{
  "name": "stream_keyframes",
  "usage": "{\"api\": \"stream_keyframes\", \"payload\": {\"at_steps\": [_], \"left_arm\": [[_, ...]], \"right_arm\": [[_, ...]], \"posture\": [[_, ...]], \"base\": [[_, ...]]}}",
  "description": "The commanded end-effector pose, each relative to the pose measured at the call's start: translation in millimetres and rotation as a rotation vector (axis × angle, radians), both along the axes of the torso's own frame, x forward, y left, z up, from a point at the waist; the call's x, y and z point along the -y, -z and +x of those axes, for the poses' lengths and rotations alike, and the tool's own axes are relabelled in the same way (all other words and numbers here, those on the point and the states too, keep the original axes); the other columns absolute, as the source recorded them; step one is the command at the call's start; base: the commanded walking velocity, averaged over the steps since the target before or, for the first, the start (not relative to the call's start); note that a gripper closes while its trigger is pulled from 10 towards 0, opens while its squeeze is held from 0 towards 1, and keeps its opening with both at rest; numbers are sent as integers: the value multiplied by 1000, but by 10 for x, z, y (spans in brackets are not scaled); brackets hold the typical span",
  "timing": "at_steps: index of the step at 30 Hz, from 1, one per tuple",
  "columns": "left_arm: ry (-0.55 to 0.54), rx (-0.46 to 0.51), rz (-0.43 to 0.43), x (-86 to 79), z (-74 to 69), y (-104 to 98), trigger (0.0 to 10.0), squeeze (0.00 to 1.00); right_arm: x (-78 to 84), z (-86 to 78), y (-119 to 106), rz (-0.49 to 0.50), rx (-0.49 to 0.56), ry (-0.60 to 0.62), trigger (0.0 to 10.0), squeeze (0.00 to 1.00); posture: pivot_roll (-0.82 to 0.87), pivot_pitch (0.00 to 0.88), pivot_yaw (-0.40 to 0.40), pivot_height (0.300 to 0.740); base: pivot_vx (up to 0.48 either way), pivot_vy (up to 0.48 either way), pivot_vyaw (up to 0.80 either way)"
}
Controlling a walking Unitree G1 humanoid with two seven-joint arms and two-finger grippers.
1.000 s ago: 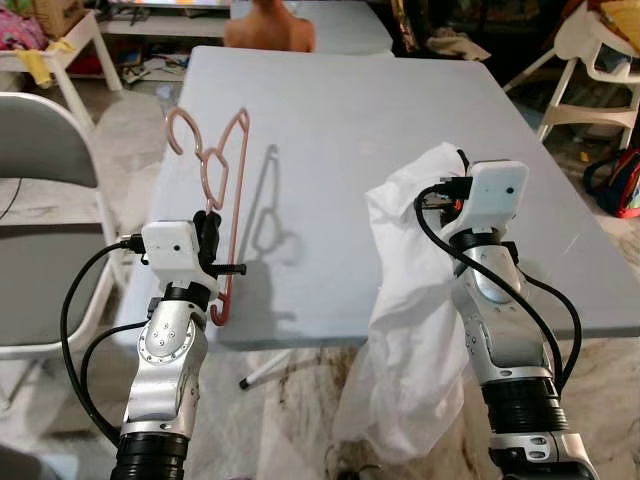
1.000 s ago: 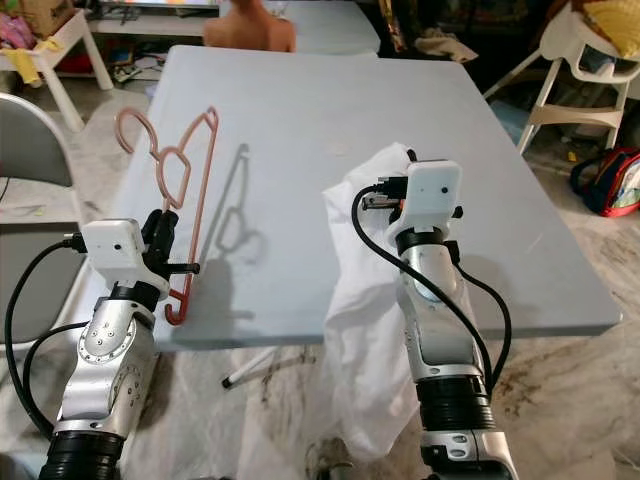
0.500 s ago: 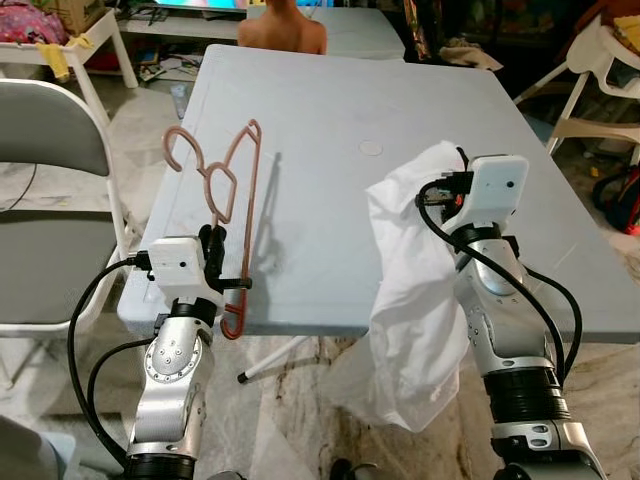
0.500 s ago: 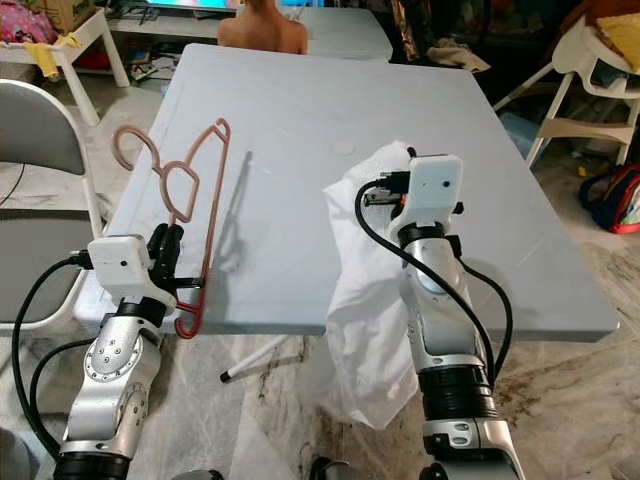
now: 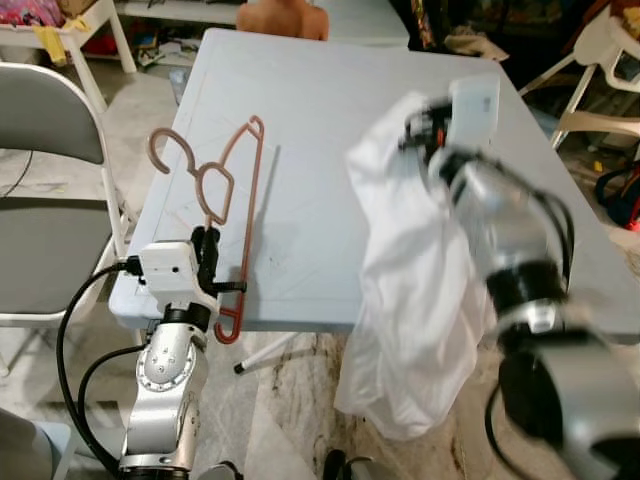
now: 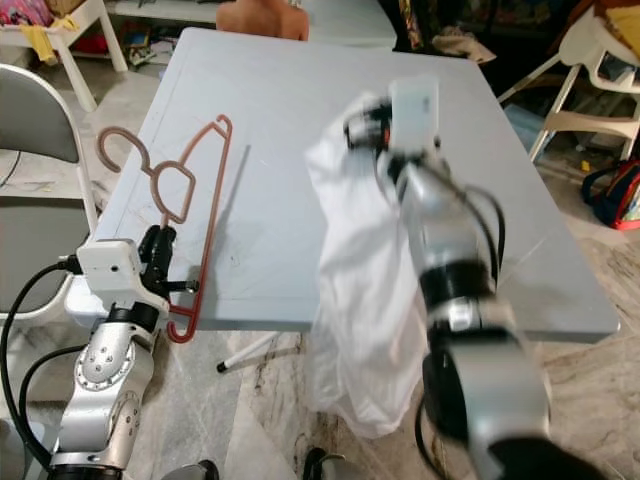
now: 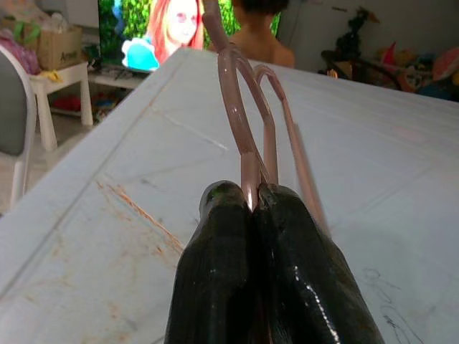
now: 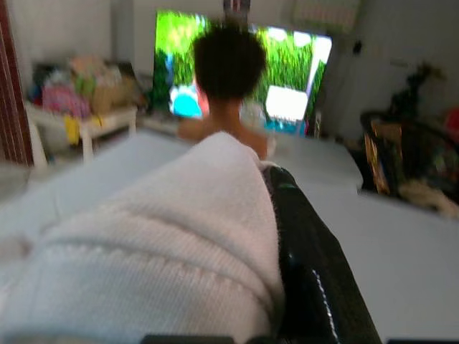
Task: Hang hanger
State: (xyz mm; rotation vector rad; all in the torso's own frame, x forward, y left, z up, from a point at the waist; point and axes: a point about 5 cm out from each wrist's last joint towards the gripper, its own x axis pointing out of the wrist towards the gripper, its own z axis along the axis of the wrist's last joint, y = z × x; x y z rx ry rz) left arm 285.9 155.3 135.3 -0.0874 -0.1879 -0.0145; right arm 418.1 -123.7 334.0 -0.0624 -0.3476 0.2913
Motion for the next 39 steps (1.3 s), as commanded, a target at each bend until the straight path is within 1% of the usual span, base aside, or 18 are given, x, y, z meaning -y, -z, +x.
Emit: {"api": "stream_keyframes", "payload": {"at_steps": [1,4,5,6,7,8,10,14,16,18,19,21,25,27,28,29,31,39], "left_arm": [[-2,-164,21,11,-63,333,10000,0],[-2,-157,24,10,-59,316,10000,0],[-2,-157,24,10,-59,316,10000,0],[-4,-156,25,7,-59,311,10000,0],[-9,-154,28,-1,-66,305,10000,0],[-9,-154,28,-1,-66,305,10000,0],[-20,-151,29,-9,-85,302,10000,0],[-25,-153,28,-13,-102,309,10000,0],[-26,-156,27,-11,-110,319,10000,0],[-27,-158,26,-5,-107,319,10000,0],[-27,-158,26,-3,-105,318,10000,0],[-22,-154,32,-2,-97,305,10000,0],[-22,-149,43,-38,-79,284,10000,0],[-22,-147,46,-45,-75,280,10000,0],[-21,-141,50,-54,-64,269,10000,0],[-21,-141,50,-54,-64,269,10000,0],[-9,-134,53,-39,-34,255,10000,0],[5,-131,40,-4,41,185,10000,0]], "right_arm": [[48,-23,-274,28,76,3,10000,0],[31,-123,-842,78,228,29,10000,0],[31,-123,-842,78,228,29,10000,0],[37,-189,-1031,115,295,23,10000,0],[77,-337,-1388,176,426,23,10000,0],[77,-337,-1388,176,426,23,10000,0],[175,-552,-1771,212,580,51,10000,0],[266,-647,-1902,187,655,91,10000,0],[306,-593,-1814,158,635,106,10000,0],[298,-338,-1357,47,487,119,10000,0],[293,-299,-1270,25,463,119,10000,0],[279,-108,-743,-72,297,98,10000,0],[250,-22,-148,-204,174,9,10000,0],[246,-16,-45,-220,146,-17,10000,0],[247,-12,155,-249,94,-55,10000,1000],[247,-12,155,-249,94,-55,10000,1000],[265,-36,416,-281,56,-83,10000,1000],[287,-153,509,-396,168,-87,10000,1000]], "posture": [[198,215,-144,740],[209,219,-142,740],[209,219,-142,740],[213,221,-143,740],[221,223,-145,740],[221,223,-145,740],[229,227,-149,740],[231,229,-151,740],[231,229,-150,740],[231,230,-148,740],[231,230,-148,740],[235,231,-138,740],[228,228,-126,740],[225,225,-124,740],[220,221,-119,740],[220,221,-119,740],[210,215,-110,740],[193,211,-101,740]], "base": [[0,0,0],[0,0,0],[0,0,0],[0,0,0],[0,0,0],[0,0,0],[0,0,0],[0,0,0],[0,0,0],[0,0,0],[0,0,0],[0,0,0],[0,0,0],[0,0,0],[0,0,0],[0,0,0],[0,0,0],[0,0,0]]}}
